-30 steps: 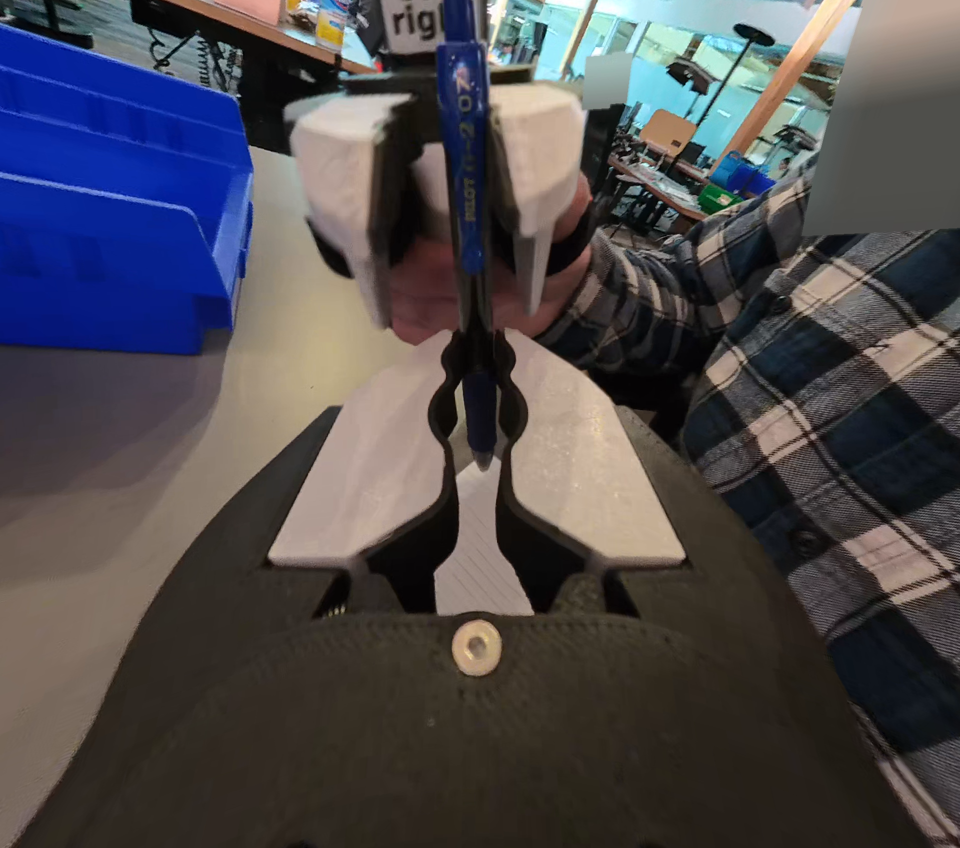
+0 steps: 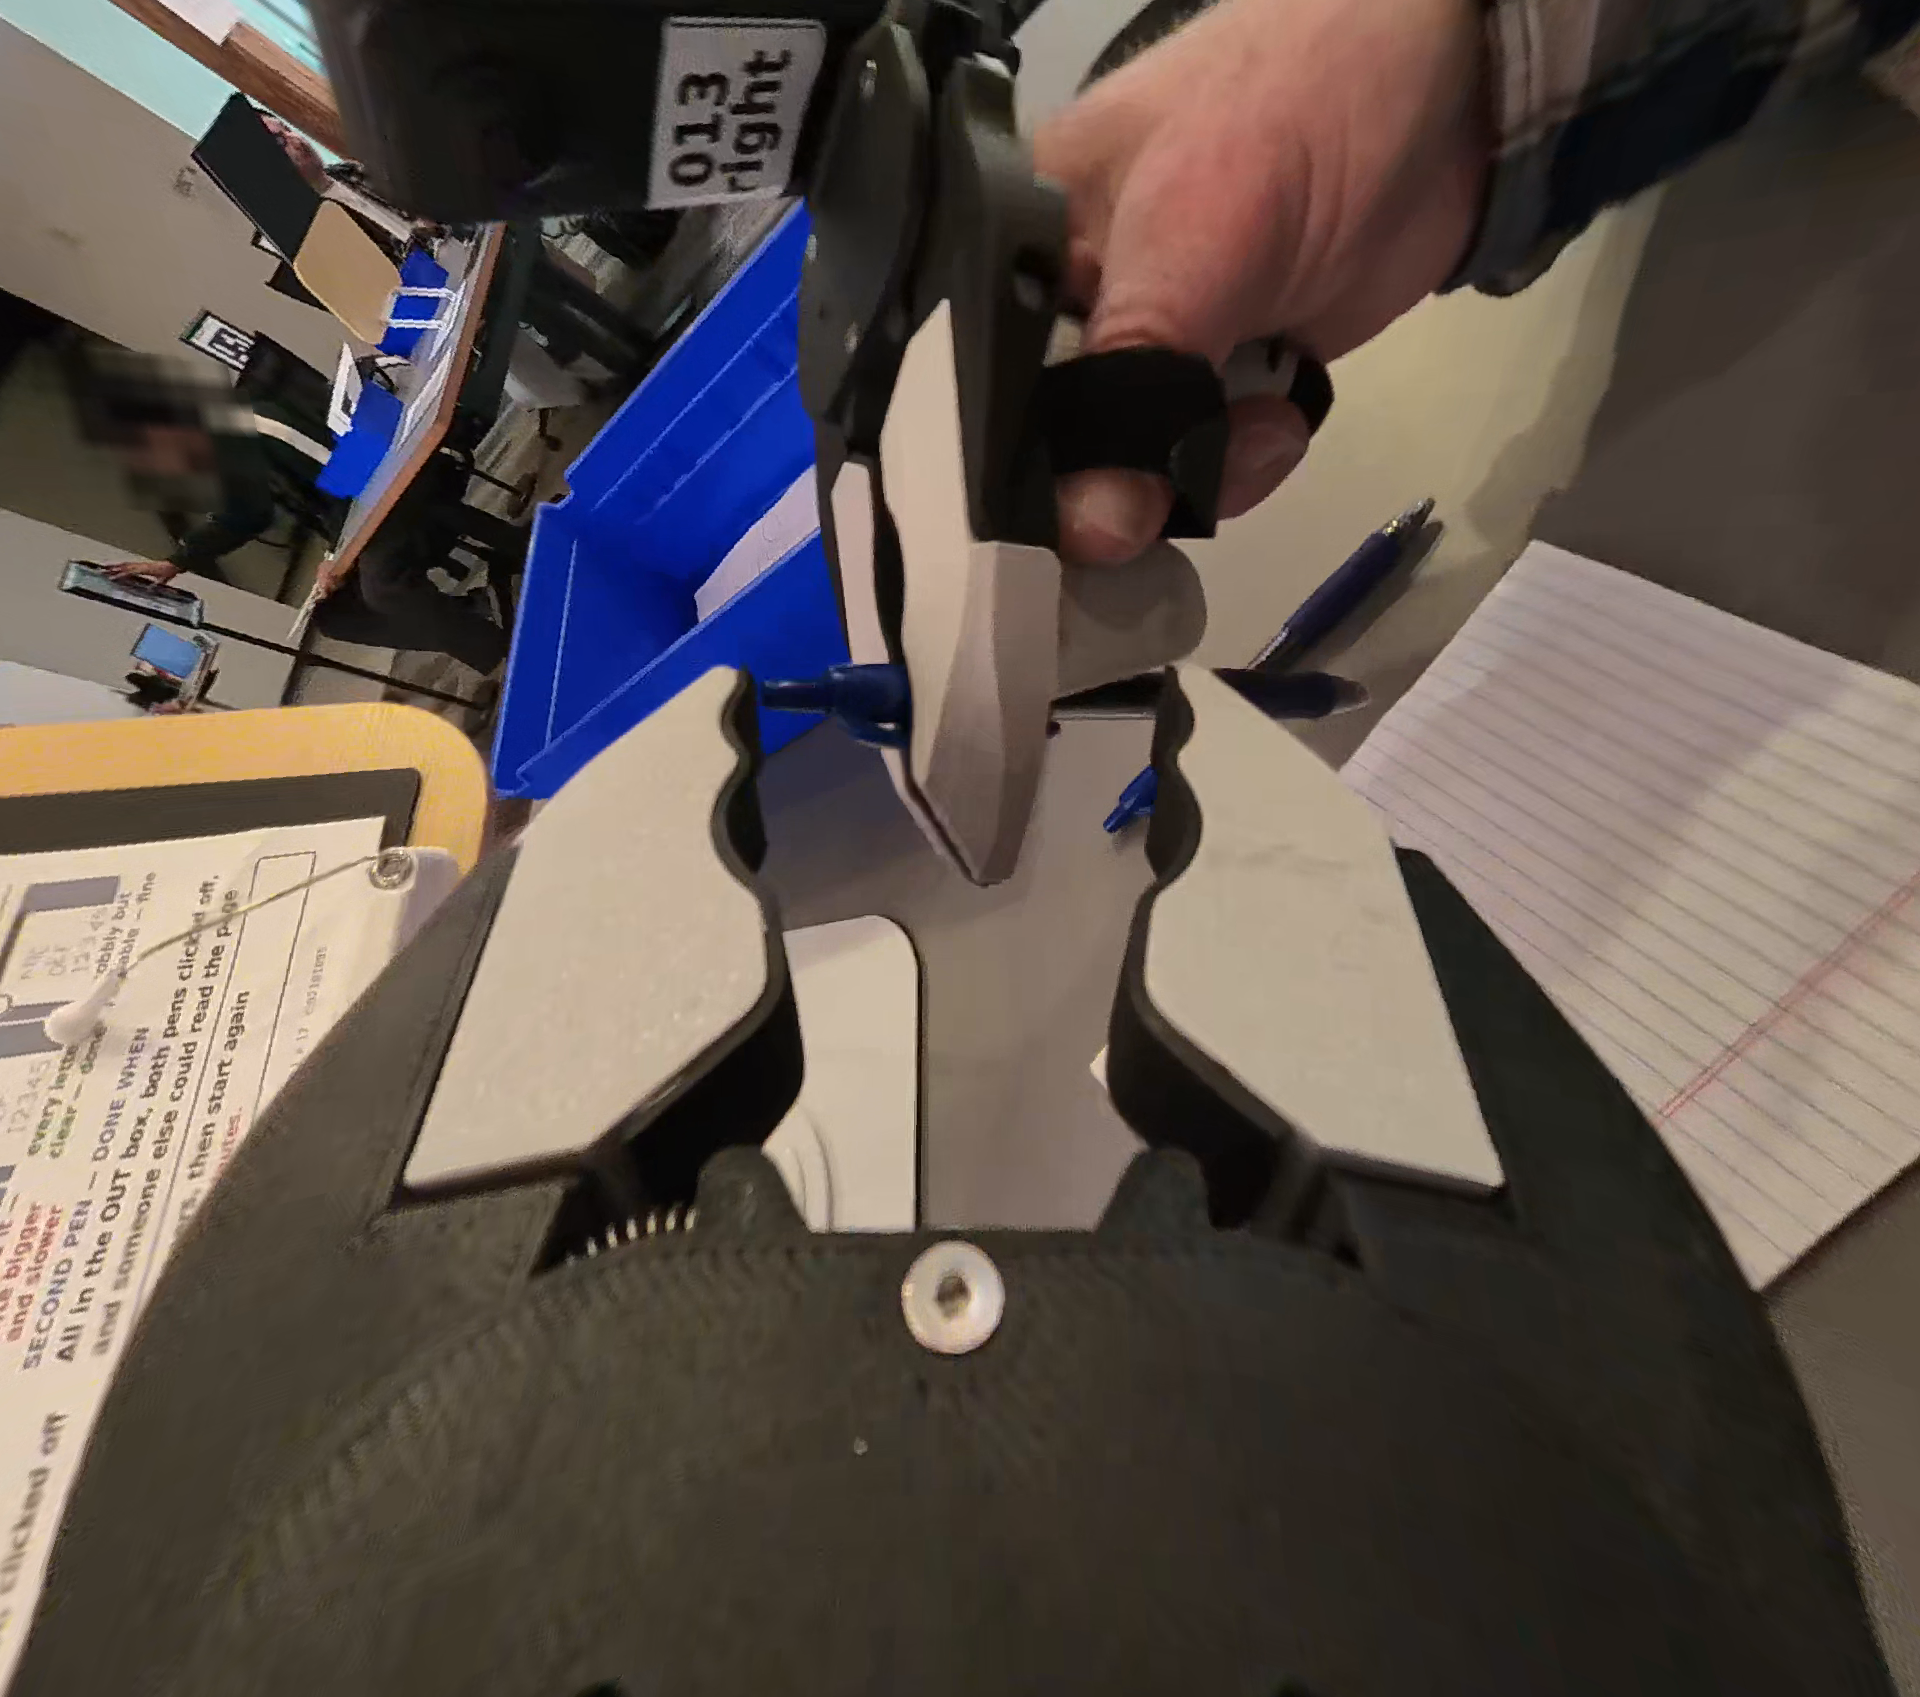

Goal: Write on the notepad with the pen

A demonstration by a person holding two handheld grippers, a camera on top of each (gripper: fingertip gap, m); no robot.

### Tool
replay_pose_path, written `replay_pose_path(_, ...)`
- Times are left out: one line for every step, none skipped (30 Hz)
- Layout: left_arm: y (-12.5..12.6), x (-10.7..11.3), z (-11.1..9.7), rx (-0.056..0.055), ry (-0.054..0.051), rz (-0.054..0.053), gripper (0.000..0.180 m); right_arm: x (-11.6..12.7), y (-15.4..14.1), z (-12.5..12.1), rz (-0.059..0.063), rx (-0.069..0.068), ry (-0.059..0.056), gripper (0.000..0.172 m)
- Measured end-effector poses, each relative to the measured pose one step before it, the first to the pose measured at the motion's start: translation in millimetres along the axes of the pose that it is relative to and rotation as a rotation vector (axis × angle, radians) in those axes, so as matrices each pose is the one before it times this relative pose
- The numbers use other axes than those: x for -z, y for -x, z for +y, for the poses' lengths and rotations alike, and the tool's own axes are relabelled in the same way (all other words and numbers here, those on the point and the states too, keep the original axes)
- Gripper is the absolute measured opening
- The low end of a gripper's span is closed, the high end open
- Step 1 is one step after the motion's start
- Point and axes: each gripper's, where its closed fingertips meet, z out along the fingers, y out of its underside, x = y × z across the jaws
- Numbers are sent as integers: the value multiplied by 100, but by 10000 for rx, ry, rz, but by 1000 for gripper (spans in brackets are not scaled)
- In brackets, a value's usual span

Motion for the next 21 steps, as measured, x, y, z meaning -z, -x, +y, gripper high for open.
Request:
replay_pose_path(-90, -51, -48, -135, 10, -98, 71, -30, 39, 32, -26, -52, 19, 5)
replay_pose_path(-48, -21, 67, -61, 45, -14, 71, -50, 15, 109, -4, -27, 52, 5)
replay_pose_path(-5, 13, 187, -48, 107, 15, 69, -51, -53, 143, 16, -71, 65, 4)
replay_pose_path(13, -14, 113, -73, 60, -44, 68, -23, 35, 5, -62, -107, -28, 4)
replay_pose_path(-30, -41, 26, -142, 25, -68, 69, -16, 83, -27, -96, -85, -36, 4)
replay_pose_path(-114, -65, 132, -167, 126, -25, 68, -16, -25, 61, -3, -39, 22, 4)
replay_pose_path(-54, -93, 181, -147, 185, -61, 67, 5, -90, 63, 40, -29, 21, 4)
replay_pose_path(-71, -74, 90, -148, 96, -67, 66, 8, 0, 27, -12, -21, -15, 4)
replay_pose_path(-107, -60, 62, -57, 48, -14, 63, -12, -25, 55, 16, -9, 5, 4)
replay_pose_path(-103, -51, 58, 69, 16, 28, 62, -44, -66, 114, 56, -8, 29, 5)
replay_pose_path(-130, -33, 47, 88, -28, 32, 59, -73, -41, 88, 37, -7, 23, 5)
replay_pose_path(-223, -51, 56, 41, -43, 63, 59, -55, -40, 59, 45, 10, 12, 5)
replay_pose_path(-84, -43, 114, 49, 14, -31, 59, -68, -97, 56, 93, 14, 20, 4)
replay_pose_path(-13, 41, 88, 64, 14, -30, 59, -96, 11, 21, -10, -13, 7, 4)
replay_pose_path(97, 139, -95, 21, -103, -107, 58, -55, 146, -150, -116, -12, -63, 5)
replay_pose_path(92, 94, -108, 55, -98, -44, 62, 10, 51, -246, -8, 44, -69, 5)
replay_pose_path(56, 97, 34, 43, -10, 47, 66, 7, -65, -172, 85, 109, 36, 5)
replay_pose_path(192, 178, -35, 152, -54, 1, 69, -8, 30, -221, 8, 70, -9, 5)
replay_pose_path(323, 255, -36, 209, -92, -109, 68, 77, 47, -433, -25, 3, -197, 5)
replay_pose_path(364, 236, 174, 248, -22, -176, 67, 166, -26, -414, 36, 25, -206, 4)
replay_pose_path(285, 178, 419, 371, 64, -138, 68, 239, -66, -402, 85, 104, -189, 4)
